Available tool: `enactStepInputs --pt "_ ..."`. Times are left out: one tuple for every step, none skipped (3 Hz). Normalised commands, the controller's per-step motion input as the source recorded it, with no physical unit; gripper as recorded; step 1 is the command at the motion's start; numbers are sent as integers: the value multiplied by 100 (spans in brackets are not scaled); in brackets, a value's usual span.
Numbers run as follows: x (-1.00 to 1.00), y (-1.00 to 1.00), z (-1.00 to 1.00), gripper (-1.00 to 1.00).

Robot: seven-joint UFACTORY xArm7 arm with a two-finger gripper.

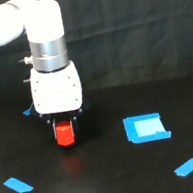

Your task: Pick up the red object from the table

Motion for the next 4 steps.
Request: enactStepInputs --pt "1 -6 99 -96" --pt "11 -6 86 -100" --pt "19 -2 96 -97" --pt "8 -2 94 -95"
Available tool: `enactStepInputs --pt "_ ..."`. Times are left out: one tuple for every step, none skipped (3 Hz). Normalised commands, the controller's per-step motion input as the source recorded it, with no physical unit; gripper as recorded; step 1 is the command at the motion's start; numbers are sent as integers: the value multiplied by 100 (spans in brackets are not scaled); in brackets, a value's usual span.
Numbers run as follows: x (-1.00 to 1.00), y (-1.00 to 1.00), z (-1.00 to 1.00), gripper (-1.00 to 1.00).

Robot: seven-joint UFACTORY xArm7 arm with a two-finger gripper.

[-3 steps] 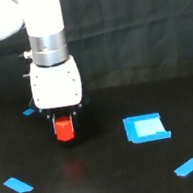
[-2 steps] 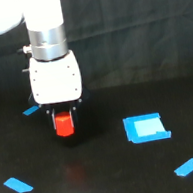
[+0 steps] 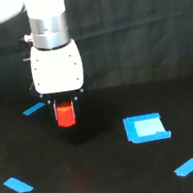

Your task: Pick up the red object from the table

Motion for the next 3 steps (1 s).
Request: enactStepInputs --pt "13 -7 91 -100" --pt "6 0 71 -96" --pt "4 -10 55 -100"
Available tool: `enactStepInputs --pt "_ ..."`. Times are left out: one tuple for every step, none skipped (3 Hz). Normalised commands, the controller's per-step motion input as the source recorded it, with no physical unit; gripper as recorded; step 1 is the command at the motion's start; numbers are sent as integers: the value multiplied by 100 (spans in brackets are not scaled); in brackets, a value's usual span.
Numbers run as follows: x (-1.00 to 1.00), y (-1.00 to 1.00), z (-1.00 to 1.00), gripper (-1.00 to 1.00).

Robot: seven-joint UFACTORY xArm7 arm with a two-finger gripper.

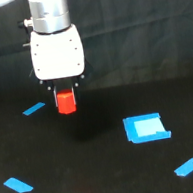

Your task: Pick up the red object from the table

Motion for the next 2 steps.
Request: enactStepInputs --pt "-2 -4 18 -95" --pt "5 4 5 -100"
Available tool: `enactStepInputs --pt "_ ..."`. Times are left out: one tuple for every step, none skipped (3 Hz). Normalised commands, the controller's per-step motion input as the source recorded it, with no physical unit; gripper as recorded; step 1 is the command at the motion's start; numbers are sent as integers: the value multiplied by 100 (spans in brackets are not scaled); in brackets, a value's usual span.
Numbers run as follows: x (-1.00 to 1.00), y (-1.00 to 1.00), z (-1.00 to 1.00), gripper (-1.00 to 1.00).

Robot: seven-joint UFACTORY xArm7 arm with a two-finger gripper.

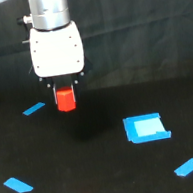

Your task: Pick up the red object from the table

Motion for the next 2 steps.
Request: enactStepInputs --pt "2 5 17 -100" --pt "-4 5 16 -100"
